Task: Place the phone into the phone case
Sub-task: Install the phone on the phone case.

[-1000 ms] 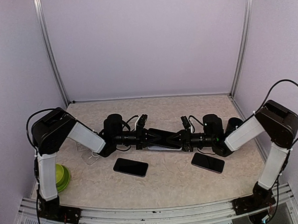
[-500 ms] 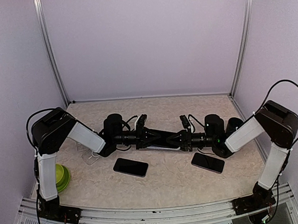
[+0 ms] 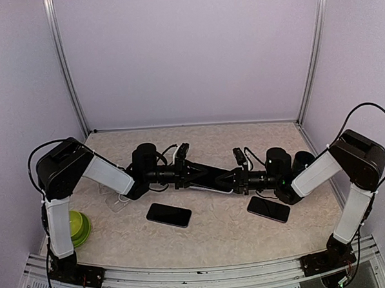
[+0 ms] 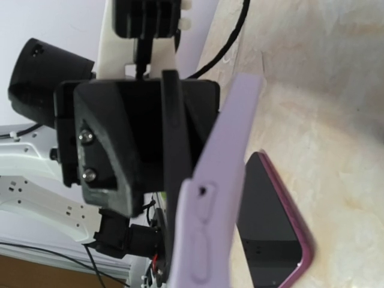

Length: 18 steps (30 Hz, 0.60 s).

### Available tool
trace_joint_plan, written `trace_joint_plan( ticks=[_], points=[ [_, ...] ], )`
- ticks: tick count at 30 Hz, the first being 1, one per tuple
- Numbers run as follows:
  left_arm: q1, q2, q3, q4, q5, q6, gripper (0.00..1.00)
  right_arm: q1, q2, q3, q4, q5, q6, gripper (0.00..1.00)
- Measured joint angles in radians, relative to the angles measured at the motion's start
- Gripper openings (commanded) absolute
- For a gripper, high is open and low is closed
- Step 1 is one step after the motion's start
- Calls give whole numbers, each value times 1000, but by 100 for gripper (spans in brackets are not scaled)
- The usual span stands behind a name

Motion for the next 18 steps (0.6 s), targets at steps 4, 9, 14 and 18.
trace_joint_plan(
  ticks=[4, 9, 14, 18],
  points=[
    [1, -36, 0, -70, -12, 50, 34, -5, 0, -1, 17, -3, 3, 1],
    [6, -99, 0, -225, -55, 148, 41, -8, 0, -6, 24, -10, 3, 0],
    [26, -150, -8, -312, -87, 203, 46, -10, 0, -6, 23, -13, -2, 0],
    [49, -190, -33, -347, -104, 225, 47, -12, 0, -14, 18, -16, -9, 0]
  ],
)
